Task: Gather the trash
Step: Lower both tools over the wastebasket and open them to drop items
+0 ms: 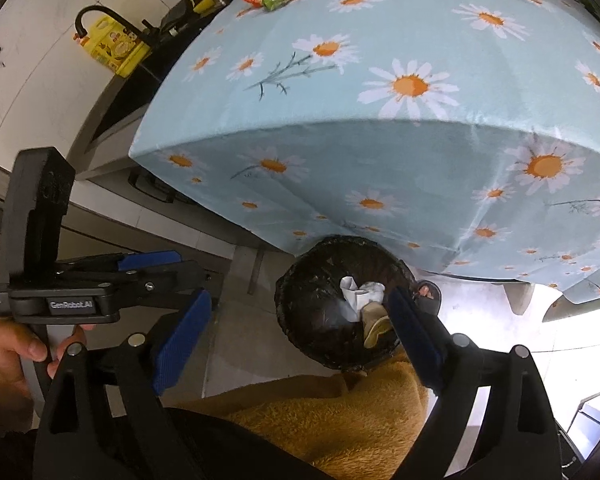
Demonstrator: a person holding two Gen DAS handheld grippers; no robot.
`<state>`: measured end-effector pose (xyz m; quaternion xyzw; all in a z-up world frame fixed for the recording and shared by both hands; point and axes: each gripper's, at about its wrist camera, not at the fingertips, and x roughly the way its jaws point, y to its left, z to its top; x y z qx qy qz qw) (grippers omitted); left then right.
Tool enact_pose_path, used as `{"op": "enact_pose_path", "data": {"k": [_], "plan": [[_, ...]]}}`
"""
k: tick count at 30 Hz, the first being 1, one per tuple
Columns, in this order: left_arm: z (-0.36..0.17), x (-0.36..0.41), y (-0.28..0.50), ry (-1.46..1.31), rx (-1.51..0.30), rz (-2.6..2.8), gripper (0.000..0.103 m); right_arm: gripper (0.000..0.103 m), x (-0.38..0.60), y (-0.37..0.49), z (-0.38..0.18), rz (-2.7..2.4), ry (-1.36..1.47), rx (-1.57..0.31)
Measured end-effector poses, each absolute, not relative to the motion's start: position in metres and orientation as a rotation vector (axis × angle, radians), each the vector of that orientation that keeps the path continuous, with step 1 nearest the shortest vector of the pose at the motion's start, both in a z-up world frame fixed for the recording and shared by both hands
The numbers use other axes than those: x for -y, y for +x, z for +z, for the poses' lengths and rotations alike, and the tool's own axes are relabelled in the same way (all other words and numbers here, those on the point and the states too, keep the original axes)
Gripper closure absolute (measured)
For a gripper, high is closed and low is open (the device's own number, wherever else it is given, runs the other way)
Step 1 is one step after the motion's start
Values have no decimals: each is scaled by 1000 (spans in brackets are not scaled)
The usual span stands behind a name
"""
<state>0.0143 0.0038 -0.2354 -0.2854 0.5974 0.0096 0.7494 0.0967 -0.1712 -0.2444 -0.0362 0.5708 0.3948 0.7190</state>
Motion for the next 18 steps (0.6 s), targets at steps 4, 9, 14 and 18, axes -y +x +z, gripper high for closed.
{"op": "enact_pose_path", "data": {"k": [4,9,14,18], "plan": [[-230,-2,17,-599,-1312,21,38,14,177,101,-236,875,-43,-1240],[-217,-1,21,-572,-1302,15,38,14,181,106,-224,878,-30,-1213],[-195,-4,28,-552,-1273,13,38,14,185,111,-200,885,-2,-1152],[-175,-7,35,-526,-1242,8,38,14,184,117,-186,890,11,-1108]]}}
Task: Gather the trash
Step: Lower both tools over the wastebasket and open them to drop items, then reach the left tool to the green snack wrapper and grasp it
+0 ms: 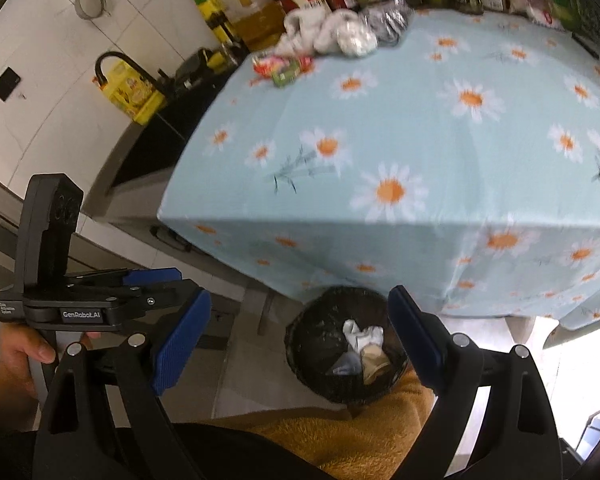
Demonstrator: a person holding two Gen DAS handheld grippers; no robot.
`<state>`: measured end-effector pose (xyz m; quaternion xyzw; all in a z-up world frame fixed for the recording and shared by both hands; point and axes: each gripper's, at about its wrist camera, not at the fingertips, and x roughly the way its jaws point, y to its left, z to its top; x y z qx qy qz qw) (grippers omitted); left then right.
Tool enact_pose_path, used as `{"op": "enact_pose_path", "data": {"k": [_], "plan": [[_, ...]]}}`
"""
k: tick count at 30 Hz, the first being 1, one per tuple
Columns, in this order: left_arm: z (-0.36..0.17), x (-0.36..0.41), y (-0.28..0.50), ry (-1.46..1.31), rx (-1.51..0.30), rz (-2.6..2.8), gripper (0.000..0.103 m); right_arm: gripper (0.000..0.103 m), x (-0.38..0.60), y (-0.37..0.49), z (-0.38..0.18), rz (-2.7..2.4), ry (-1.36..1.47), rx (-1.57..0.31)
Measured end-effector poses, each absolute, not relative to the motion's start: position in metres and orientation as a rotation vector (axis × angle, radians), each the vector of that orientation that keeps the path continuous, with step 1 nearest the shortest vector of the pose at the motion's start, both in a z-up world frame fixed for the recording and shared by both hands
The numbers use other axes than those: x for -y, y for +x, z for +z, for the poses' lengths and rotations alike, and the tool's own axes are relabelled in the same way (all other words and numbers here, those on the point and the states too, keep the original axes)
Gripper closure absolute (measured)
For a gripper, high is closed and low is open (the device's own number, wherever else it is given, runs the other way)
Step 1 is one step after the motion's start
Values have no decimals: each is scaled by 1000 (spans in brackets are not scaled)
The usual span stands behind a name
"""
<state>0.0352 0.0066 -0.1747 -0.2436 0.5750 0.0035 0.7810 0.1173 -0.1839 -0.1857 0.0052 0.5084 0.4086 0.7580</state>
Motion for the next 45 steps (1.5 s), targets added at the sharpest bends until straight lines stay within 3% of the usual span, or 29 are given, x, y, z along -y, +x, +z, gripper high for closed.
{"op": "enact_pose_path", "data": {"k": [25,38,41,45], "plan": [[-105,-33,133,-469,-1045,3,38,14,178,211,-129,840,-38,-973],[-121,-51,208,-434,-1059,71,38,14,180,270,-130,831,-49,-990],[-126,-56,224,-430,-1065,95,24,14,180,282,-133,830,-55,-999],[-138,-66,249,-433,-1075,131,24,14,177,292,-137,840,-67,-1008]]}}
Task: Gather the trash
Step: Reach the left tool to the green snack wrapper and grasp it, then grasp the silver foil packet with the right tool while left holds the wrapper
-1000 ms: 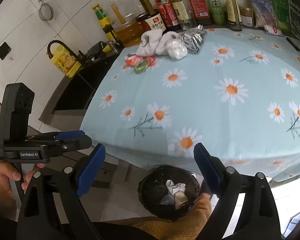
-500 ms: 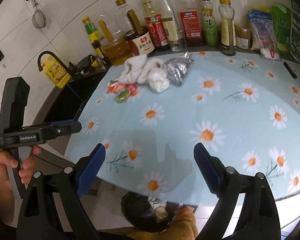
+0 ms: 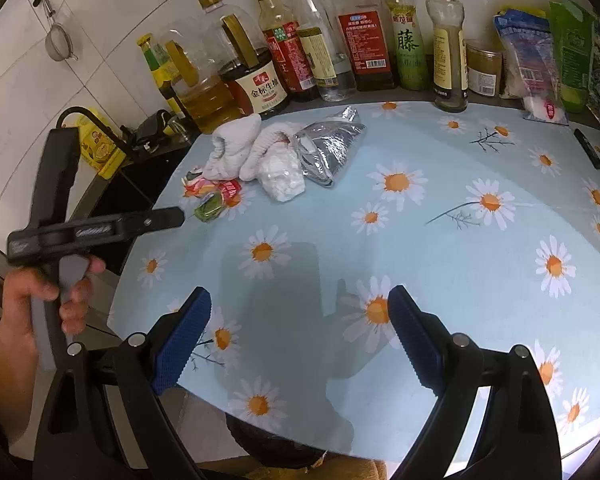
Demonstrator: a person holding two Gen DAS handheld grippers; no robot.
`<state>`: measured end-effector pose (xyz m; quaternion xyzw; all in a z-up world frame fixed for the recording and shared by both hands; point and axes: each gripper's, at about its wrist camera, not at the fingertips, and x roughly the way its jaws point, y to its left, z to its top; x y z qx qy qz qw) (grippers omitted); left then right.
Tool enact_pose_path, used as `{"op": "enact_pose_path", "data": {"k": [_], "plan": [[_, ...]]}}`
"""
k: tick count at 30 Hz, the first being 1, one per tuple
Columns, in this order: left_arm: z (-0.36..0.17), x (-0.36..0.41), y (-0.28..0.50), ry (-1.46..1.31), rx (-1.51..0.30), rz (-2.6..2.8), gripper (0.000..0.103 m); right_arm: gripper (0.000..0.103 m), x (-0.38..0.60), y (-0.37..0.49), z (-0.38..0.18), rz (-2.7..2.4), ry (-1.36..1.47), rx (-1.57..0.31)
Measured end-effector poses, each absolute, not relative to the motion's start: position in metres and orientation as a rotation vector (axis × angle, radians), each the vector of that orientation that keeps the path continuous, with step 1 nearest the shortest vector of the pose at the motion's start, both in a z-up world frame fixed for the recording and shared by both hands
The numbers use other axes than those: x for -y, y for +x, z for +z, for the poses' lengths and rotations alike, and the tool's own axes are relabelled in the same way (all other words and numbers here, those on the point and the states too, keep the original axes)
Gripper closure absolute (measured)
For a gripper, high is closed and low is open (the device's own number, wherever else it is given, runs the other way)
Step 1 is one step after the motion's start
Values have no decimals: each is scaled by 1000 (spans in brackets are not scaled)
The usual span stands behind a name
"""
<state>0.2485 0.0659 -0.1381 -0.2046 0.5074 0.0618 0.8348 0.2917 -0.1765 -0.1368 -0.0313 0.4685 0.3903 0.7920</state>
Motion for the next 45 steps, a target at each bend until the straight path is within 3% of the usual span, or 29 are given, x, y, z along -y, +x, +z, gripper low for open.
{"op": "enact_pose_path", "data": {"k": [17,24,28,45], "plan": [[-174,-78,305,-375,-1139,250,26,14,176,323,-149,860,-70,-1039],[-187,-82,312,-358,-1164,279,46,14,179,328,-152,865,-57,-1041],[-187,-77,313,-322,-1158,277,50,14,178,331,-154,867,-55,-1048],[-178,-73,295,-322,-1141,239,51,14,159,330,-160,901,-69,-1053]]}}
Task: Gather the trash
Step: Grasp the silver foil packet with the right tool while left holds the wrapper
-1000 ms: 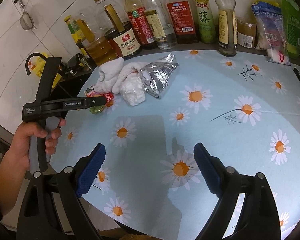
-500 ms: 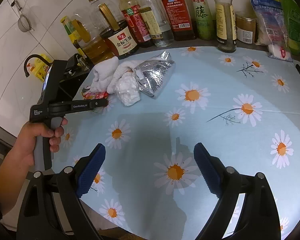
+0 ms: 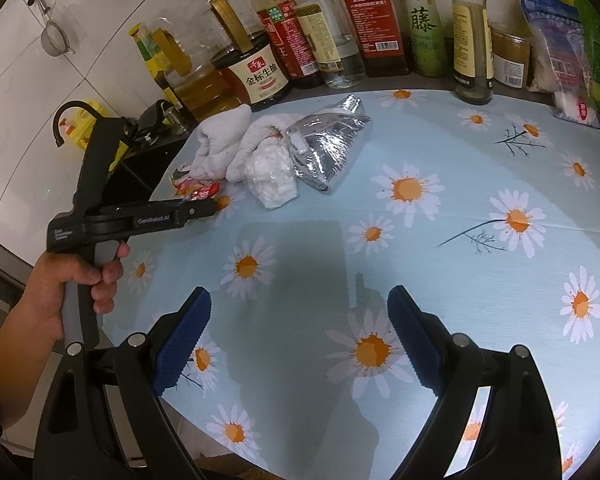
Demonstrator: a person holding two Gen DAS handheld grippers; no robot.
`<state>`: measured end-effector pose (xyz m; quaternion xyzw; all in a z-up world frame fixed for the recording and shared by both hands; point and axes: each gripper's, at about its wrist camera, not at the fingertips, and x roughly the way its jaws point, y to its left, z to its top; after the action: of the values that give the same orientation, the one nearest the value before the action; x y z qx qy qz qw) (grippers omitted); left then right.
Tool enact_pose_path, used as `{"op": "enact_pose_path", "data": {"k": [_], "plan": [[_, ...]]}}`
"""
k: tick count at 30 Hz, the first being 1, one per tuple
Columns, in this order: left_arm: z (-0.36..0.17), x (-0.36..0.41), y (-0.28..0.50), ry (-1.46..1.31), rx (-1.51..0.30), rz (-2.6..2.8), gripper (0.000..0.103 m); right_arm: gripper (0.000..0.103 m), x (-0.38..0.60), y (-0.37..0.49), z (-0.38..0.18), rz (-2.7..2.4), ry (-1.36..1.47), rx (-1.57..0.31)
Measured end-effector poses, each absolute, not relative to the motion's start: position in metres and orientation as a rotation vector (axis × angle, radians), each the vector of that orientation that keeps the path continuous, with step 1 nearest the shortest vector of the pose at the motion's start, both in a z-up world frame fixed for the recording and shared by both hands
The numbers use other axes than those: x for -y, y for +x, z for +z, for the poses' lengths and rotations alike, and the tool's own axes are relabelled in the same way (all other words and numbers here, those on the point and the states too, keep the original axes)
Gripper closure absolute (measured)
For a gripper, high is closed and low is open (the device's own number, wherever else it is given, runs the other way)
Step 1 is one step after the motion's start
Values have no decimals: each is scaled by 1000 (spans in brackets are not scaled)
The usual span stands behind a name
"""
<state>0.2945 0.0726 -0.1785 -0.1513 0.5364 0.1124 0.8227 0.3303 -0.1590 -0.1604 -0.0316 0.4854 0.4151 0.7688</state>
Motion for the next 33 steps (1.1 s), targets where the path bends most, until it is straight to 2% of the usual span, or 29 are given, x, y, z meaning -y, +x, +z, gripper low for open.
{"op": "enact_pose_path", "data": {"k": [18,33], "plan": [[-144,-56,232,-414,-1086,223,51,14,104,398,-158,903,-79,-1025],[-145,-48,194,-508,-1085,264,51,14,86,472,-192,900,232,-1206]]}}
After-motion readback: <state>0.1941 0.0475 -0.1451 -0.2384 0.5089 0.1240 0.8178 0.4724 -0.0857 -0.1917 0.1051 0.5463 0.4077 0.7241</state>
